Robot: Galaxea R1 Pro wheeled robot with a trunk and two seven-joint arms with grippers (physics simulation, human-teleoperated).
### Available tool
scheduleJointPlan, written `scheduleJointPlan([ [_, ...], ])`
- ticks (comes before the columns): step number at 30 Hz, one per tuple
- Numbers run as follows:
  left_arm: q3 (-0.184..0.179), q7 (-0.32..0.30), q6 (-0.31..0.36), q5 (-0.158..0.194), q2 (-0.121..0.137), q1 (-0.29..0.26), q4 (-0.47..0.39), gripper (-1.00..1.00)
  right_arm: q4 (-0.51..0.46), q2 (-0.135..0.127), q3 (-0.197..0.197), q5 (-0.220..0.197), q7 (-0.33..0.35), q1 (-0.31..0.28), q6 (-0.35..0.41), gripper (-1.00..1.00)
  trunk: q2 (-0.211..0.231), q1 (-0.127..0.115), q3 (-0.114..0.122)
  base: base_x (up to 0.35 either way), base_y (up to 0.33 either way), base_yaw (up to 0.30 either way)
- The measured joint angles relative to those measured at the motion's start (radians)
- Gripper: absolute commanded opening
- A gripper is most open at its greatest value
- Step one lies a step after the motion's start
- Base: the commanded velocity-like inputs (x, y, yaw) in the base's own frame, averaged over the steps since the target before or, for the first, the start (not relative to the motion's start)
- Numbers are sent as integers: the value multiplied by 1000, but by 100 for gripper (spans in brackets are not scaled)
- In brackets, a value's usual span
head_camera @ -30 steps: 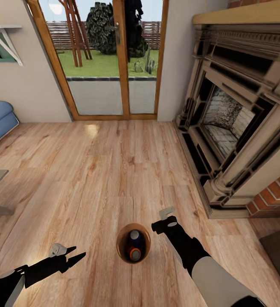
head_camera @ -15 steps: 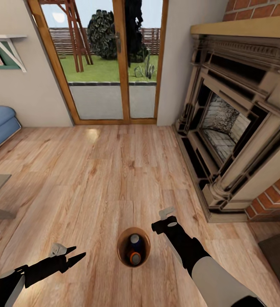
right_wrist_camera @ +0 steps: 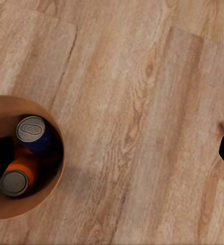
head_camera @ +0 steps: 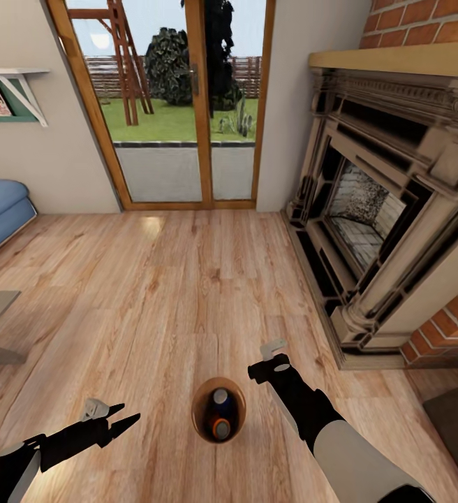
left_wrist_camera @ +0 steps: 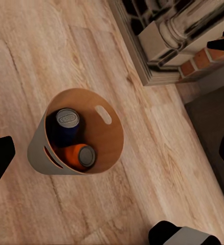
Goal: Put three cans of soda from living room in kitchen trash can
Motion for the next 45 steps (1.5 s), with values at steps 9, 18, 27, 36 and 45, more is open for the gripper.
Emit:
scheduleJointPlan([
  [9,0,3,0,0,0,0,1,100,2,-1,-1,-1,0,0,-1,100,0,0,15,0,0,0],
  [18,3,5,-1,-1,-1,0,24,100,83,-6,-7,-4,1,1,-11,100,0,0,29,0,0,-17],
  [27,3,4,-82,-2,-1,0,182,100,254,-21,-11,-8,7,1,-104,100,0,0,44,0,0,-62],
  [36,1,1,-227,-3,2,1,413,100,415,-59,-12,-49,107,6,-196,100,0,0,58,0,0,-69],
  [45,1,-1,-277,-7,7,2,547,100,520,-118,-11,-155,153,28,-276,100,0,0,73,0,0,-66],
])
